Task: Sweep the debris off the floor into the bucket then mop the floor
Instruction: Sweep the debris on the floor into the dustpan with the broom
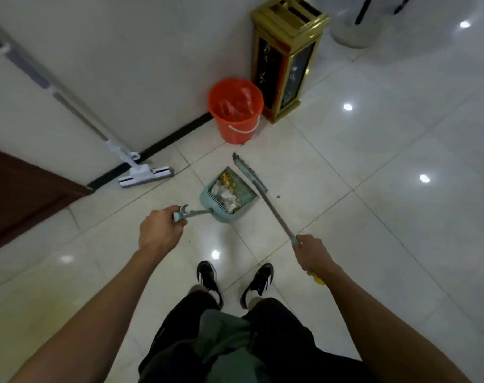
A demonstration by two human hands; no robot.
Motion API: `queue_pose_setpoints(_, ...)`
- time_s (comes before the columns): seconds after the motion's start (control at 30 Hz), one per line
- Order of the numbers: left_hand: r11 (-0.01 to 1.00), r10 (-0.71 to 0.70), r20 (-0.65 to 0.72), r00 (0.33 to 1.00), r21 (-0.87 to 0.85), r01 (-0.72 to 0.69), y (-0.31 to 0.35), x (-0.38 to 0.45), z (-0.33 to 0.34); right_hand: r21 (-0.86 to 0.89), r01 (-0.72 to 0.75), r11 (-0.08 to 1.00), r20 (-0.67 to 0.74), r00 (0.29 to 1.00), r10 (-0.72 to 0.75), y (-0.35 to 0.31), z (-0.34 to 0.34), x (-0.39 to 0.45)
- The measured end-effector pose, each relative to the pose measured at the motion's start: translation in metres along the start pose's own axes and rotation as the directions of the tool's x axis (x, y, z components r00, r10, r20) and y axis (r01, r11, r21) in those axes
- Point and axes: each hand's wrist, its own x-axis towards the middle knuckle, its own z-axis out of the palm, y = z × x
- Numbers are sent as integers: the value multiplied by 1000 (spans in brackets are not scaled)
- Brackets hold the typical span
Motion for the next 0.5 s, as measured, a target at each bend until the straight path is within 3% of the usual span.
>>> queue_pose_setpoints(0.2, 967, -249, -82, 965, -75, 243, -54, -73, 4, -225, 178, 958, 91, 983, -161, -35, 8, 21)
queue_pose_setpoints(0.5, 820, -562, -124, 818, -212, 532, -133, -204, 36, -474, 364, 802, 186, 932, -312, -86, 55, 27)
